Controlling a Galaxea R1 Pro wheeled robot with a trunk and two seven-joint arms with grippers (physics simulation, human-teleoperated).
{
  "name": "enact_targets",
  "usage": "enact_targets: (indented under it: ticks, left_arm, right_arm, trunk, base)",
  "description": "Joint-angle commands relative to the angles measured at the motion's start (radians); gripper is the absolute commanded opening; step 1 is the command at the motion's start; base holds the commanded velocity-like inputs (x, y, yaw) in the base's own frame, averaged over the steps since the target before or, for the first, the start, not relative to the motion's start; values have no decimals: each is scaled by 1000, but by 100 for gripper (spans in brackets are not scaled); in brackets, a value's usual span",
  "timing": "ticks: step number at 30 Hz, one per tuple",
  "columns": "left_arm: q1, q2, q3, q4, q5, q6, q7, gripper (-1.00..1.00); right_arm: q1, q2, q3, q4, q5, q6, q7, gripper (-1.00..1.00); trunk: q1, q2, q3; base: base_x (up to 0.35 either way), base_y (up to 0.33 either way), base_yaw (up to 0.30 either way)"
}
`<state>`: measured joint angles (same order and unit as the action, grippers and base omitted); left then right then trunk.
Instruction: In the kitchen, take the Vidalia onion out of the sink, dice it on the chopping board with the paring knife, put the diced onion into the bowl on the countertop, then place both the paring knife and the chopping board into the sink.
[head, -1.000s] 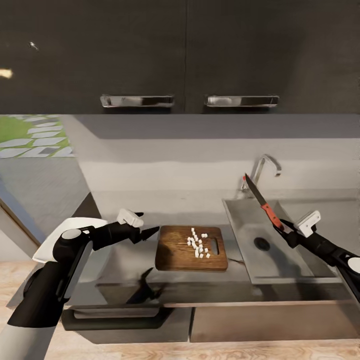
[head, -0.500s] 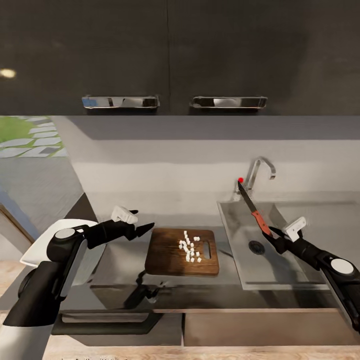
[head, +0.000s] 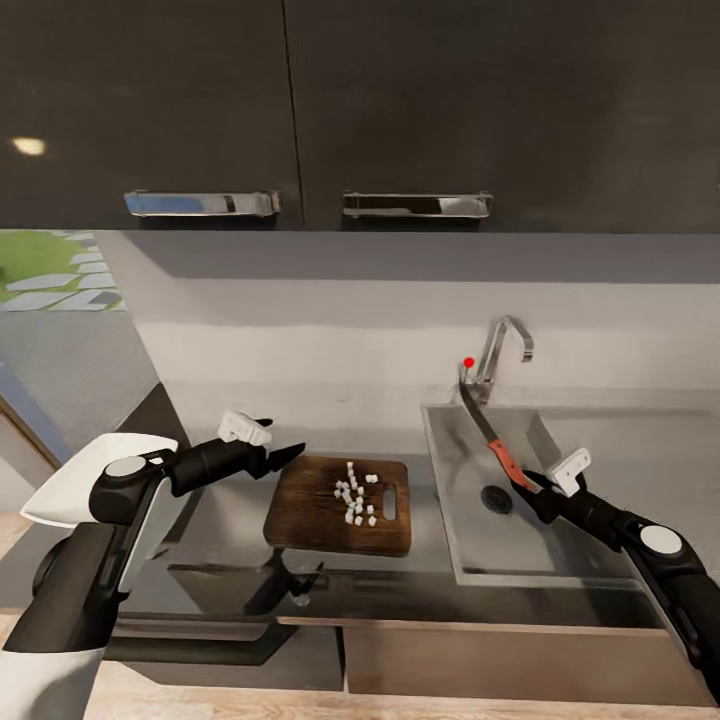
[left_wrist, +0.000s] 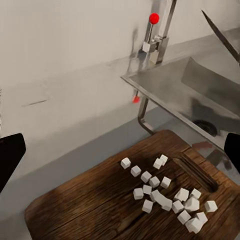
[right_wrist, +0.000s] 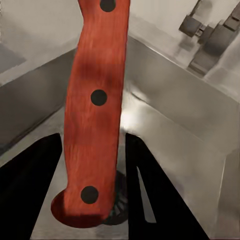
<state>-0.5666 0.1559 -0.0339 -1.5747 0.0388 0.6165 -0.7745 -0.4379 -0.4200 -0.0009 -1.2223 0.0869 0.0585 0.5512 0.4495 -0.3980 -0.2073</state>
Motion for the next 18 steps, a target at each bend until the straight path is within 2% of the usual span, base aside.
enact_targets:
  ticks: [1,4,6,11,15,18]
  left_arm:
    - [-1,1,3,-1,4,8,0,100]
    - [-1,1,15,-1,4,8,-1,100]
    - [-1,1,26,-1,4,9,-2,100]
    - [-1,1,28,-1,4,9,-2,100]
    - [-1,1,28,-1,4,10,-2,100]
    - [-1,1,27,-1,4,9,-2,100]
  right_arm:
    - [-1,0,6,24,7,5,1,-100]
    - [-1,0,9,61,8,7,-2,-100]
    - [-1,1,8,137,8,9,-39,-100]
    - [-3,8,8,211,8,10,-113,-100]
    - [-9,19,9,239,8,12,-139,-100]
    - [-33,26,9,314,8,34,-180,-100]
  trunk:
    - [1,-2,-2]
    - [1,-2,-2]
    - [1,-2,-2]
    - [1,-2,-2]
    - [1,-2,-2]
    - [1,-2,-2]
  base:
    - [0,-14,0]
    - [0,-6,0]
    - [0,-1,0]
    - [0,0,0]
    - [0,0,0]
    - [0,0,0]
